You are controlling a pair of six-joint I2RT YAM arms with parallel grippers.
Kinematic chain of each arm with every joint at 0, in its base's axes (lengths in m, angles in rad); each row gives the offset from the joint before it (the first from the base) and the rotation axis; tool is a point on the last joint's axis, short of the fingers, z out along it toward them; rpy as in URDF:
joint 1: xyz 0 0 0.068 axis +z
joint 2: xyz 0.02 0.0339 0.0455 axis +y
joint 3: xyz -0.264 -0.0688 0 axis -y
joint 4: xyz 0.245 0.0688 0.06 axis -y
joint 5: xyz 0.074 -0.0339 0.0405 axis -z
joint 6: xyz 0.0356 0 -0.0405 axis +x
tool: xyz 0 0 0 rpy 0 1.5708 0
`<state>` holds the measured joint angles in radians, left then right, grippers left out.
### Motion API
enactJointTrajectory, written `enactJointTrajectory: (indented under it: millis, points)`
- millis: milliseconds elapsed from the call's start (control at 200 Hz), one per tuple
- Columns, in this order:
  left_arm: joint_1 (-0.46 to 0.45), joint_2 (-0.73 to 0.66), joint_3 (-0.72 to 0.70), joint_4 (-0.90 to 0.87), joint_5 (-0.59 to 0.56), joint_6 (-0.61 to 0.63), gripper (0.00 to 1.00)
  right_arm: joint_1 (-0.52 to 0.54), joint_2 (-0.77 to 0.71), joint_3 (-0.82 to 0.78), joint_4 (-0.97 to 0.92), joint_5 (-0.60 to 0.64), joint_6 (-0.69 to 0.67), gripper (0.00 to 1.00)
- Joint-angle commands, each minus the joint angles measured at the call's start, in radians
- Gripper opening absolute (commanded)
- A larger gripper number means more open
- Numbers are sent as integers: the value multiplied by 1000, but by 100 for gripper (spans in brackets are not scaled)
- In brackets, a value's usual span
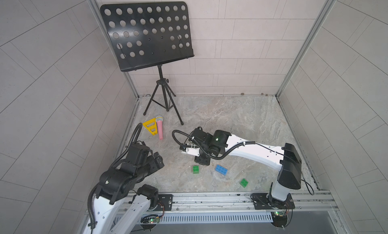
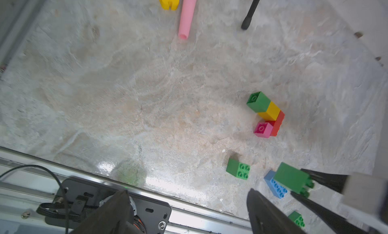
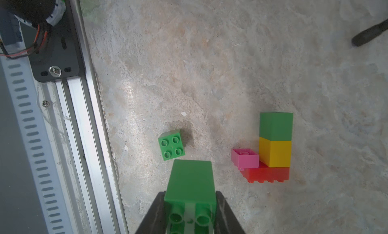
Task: Assemble the letter r with lego
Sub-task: Assemble the lego brick with the lego brick.
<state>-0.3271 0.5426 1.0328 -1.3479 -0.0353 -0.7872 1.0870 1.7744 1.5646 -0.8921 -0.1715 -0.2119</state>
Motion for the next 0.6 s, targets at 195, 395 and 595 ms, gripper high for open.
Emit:
enactJointTrajectory:
  millis: [195,395,595]
  points:
    - [5,-188,68,44,-160,128,100,68,106,76,-86,62,-86,0]
    - [4,-247,42,94,-96,187,100,89,146,89,-97,93,-93,0]
    - [4,-281,2,125,-52,219,100,103,186,107,-118,128,-101,0]
